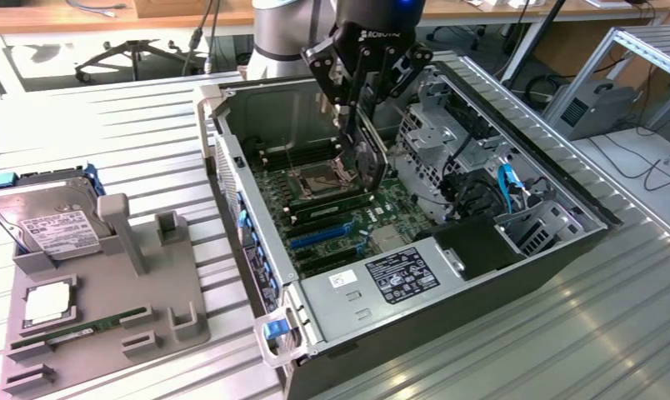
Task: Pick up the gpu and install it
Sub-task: 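Pick up the gpu and move the gpu toward the slot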
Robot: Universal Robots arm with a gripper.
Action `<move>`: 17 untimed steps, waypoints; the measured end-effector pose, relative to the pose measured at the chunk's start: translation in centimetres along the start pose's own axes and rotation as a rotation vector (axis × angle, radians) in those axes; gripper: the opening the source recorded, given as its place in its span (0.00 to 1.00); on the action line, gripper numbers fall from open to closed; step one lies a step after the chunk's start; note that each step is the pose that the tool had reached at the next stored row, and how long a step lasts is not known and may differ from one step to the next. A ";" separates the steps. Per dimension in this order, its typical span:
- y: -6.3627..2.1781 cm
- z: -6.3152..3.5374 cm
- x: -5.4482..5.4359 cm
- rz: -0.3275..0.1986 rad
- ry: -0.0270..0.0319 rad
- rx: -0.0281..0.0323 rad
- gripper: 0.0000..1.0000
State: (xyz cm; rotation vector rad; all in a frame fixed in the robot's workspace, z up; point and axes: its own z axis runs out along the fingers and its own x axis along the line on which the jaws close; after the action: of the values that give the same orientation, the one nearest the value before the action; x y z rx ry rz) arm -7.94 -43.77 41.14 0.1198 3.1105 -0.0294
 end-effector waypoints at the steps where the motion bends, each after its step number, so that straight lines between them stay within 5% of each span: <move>1: 0.00 0.01 -0.1 0.000 0.0000 0.0001 0.27; 17: 0.08 0.18 -1.0 0.000 -0.0001 0.0015 0.27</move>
State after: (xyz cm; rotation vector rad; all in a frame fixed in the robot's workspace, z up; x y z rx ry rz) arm -6.94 -43.77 40.99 0.1197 3.1105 -0.0317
